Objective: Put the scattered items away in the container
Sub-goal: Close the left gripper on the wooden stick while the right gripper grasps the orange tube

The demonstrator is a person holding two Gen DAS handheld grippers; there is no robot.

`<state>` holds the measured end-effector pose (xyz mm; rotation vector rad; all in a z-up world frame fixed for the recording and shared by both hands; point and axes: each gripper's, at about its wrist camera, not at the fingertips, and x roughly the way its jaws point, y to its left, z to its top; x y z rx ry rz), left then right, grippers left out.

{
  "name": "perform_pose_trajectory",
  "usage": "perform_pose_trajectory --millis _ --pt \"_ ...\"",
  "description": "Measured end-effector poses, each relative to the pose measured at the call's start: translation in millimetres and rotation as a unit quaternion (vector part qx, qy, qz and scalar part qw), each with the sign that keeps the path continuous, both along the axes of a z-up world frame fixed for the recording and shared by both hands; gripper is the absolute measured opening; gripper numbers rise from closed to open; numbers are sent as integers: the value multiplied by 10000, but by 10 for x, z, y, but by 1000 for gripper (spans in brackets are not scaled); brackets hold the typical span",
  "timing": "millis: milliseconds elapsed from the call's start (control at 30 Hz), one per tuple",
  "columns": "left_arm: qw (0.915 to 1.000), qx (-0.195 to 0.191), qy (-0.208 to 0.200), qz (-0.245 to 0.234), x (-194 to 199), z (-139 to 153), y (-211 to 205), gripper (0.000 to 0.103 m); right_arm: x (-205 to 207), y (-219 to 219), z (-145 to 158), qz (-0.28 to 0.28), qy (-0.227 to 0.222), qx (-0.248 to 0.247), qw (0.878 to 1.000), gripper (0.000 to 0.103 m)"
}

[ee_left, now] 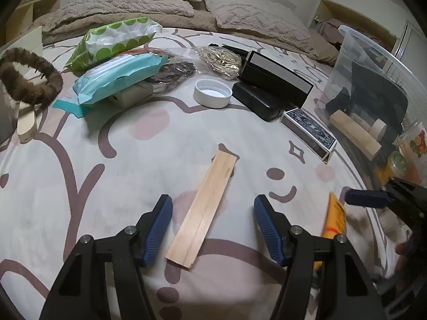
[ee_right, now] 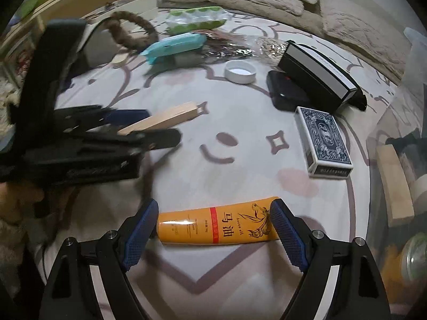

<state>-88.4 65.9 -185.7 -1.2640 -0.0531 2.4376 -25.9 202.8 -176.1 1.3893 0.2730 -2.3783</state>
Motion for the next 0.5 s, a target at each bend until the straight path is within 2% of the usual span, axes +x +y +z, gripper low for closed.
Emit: perform_pose_trajectory --millis 133,200,267,400,500 --pt "9999 -54 14 153 -6 2 -50 41 104 28 61 164 132 -158 9997 86" --pt "9997 3 -11 230 -15 2 -102 35 131 22 63 255 221 -82 9994 92" --pt "9997 69 -33 242 -9 11 -137 32 145 4 42 340 302 86 9989 101" --pt "9998 -7 -32 216 46 31 -151 26 196 -33 -15 538 340 316 9975 102" --pt "9998 -52 -53 196 103 44 -165 24 247 -43 10 661 417 278 9966 102"
